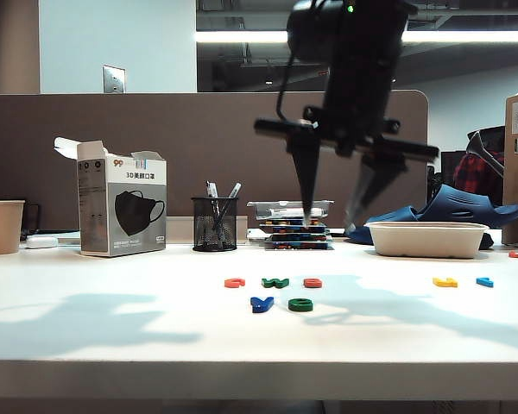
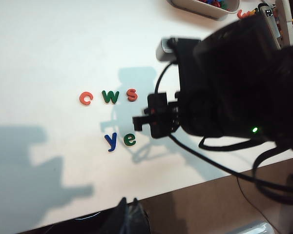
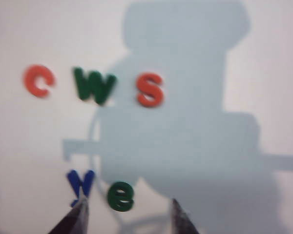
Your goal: Select the appropriate letters from the row of letter magnets placed on the table to arrange into the word "yes".
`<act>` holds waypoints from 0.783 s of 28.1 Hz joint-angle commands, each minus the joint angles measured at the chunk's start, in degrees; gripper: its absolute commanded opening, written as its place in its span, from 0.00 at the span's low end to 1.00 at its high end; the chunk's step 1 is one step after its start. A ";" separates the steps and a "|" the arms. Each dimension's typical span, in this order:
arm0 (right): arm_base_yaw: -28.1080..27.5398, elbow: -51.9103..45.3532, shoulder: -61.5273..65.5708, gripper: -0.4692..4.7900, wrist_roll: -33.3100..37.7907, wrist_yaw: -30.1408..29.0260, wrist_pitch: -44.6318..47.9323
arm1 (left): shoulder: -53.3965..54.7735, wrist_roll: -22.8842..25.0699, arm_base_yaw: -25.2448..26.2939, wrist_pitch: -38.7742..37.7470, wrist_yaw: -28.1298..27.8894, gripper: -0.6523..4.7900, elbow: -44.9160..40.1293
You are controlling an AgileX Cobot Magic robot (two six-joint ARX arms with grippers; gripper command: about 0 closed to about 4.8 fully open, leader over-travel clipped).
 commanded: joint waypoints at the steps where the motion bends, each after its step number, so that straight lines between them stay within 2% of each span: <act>1: -0.24 3.37 -0.33 0.49 -2.25 0.17 -0.42 | -0.15 -0.15 0.04 0.37 0.04 0.11 0.22; 5: -0.70 6.75 -0.33 0.50 -2.78 0.04 -1.77 | -0.15 -0.15 0.04 0.37 0.07 0.11 0.22; 9: -1.14 8.98 -0.35 0.62 -4.15 -0.02 -2.51 | -0.15 -0.15 0.04 0.37 0.04 0.11 0.22; 22: -2.99 14.05 4.79 0.63 -6.64 -1.57 -6.01 | -0.15 -0.15 0.04 0.37 0.04 0.11 0.22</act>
